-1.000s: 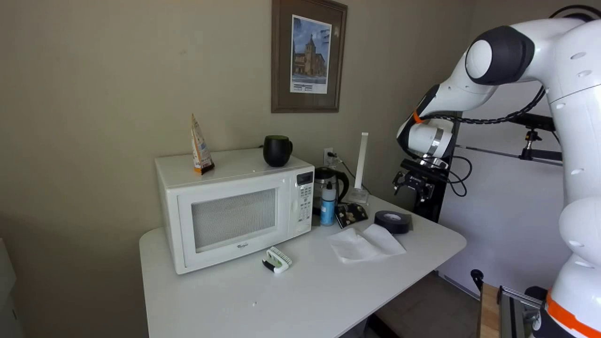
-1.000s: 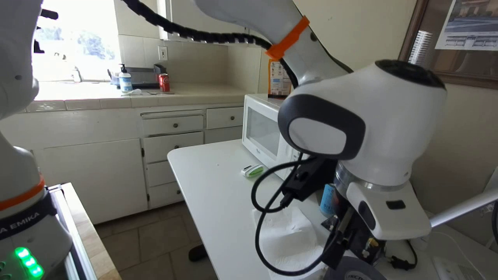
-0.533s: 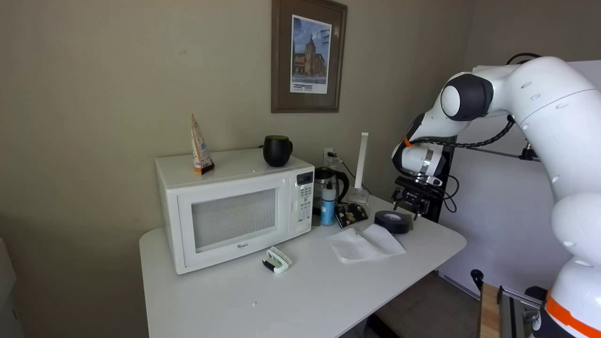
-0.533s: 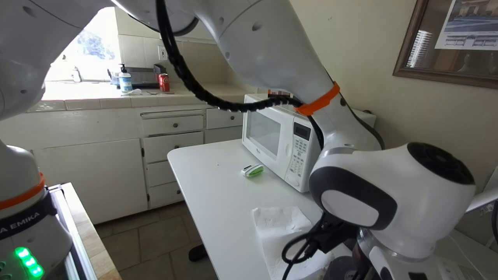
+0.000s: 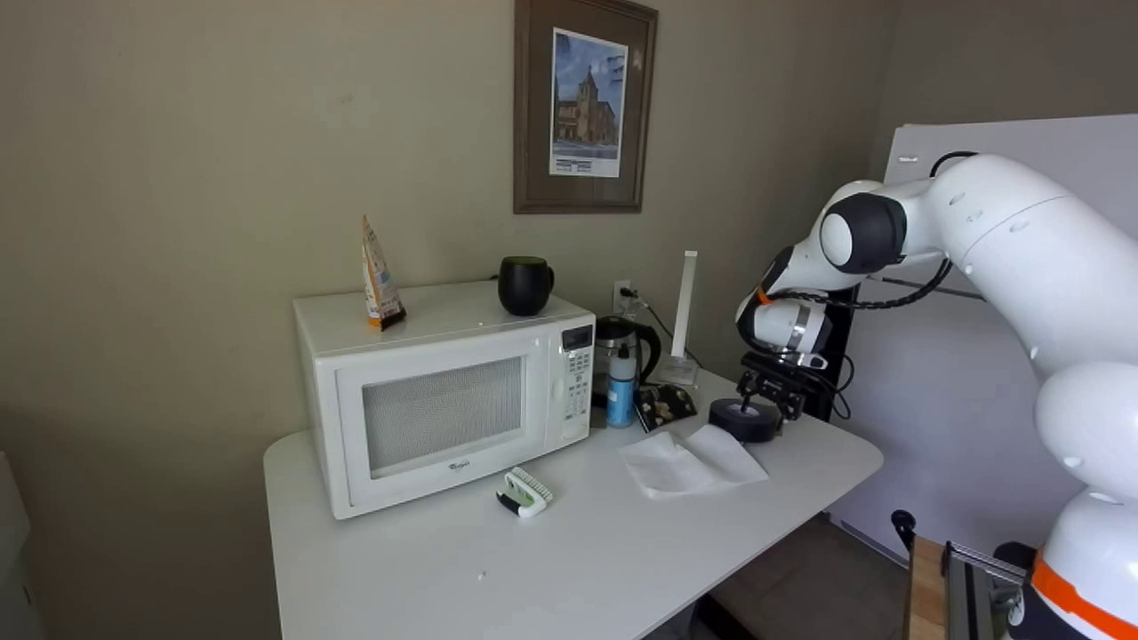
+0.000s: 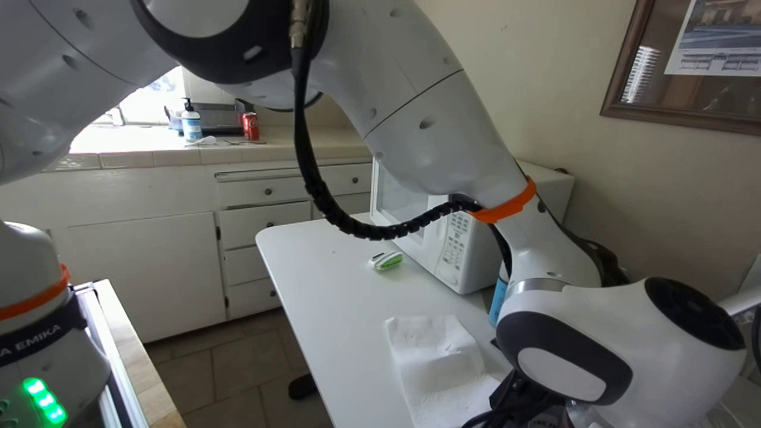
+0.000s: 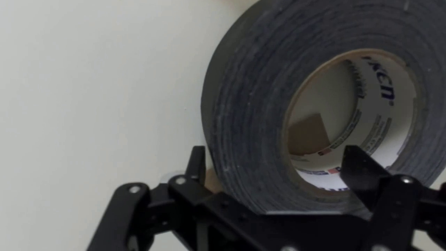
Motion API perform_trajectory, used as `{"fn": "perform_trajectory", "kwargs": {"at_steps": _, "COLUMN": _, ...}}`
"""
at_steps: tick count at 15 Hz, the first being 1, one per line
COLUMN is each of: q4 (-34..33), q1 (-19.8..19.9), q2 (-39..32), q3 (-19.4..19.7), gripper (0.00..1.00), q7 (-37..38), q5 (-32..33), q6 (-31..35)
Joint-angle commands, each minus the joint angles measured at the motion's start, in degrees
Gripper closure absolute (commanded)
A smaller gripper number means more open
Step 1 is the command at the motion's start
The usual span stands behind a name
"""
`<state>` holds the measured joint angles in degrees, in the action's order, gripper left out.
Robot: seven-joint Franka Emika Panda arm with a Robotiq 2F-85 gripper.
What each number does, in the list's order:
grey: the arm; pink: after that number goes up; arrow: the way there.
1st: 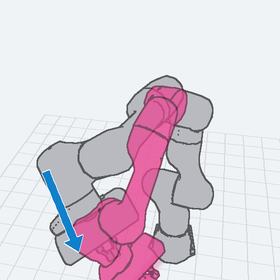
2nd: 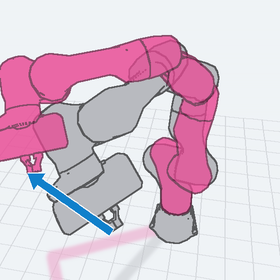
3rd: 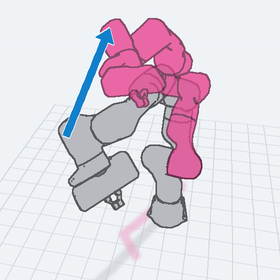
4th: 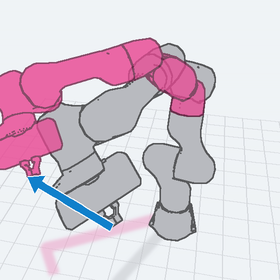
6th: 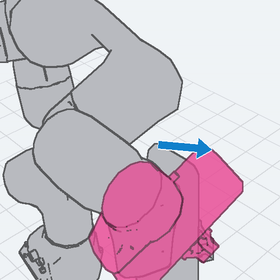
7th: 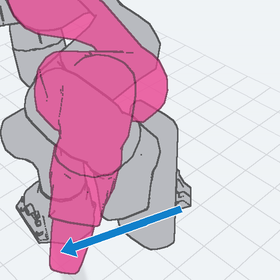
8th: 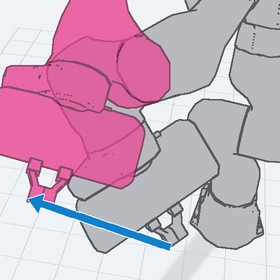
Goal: Move the black masking tape to the left
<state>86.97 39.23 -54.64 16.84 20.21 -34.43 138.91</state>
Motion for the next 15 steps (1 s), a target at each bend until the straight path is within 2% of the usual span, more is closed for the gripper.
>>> {"fn": "perform_trajectory", "kwargs": {"at_steps": 1, "q4": -3.5, "q1": 0.7, "q2": -2.2, "q3": 0.4, "gripper": 0.25, "q7": 2.6, "q5": 4.0, "q6": -4.6}}
{"fn": "perform_trajectory", "kwargs": {"at_steps": 2, "q4": -3.8, "q1": 0.8, "q2": -2.2, "q3": 0.4, "gripper": 0.28, "q7": 2.7, "q5": 5.0, "q6": -5.6}}
{"fn": "perform_trajectory", "kwargs": {"at_steps": 5, "q4": -3.0, "q1": 1.3, "q2": -0.2, "q3": 0.2, "gripper": 0.51, "q7": 2.3, "q5": 7.2, "q6": -7.0}}
{"fn": "perform_trajectory", "kwargs": {"at_steps": 9, "q4": 0.4, "q1": 1.2, "q2": 3.1, "q3": -0.8, "gripper": 0.78, "q7": 0.8, "q5": 7.7, "q6": -6.3}}
{"fn": "perform_trajectory", "kwargs": {"at_steps": 12, "q4": 3.1, "q1": 1.5, "q2": 5.3, "q3": -2.1, "gripper": 0.78, "q7": -1.5, "q5": 6.6, "q6": -5.3}}
{"fn": "perform_trajectory", "kwargs": {"at_steps": 15, "q4": 9.9, "q1": 1.6, "q2": 11.6, "q3": -4.0, "gripper": 0.78, "q7": -7.1, "q5": 4.9, "q6": -1.1}}
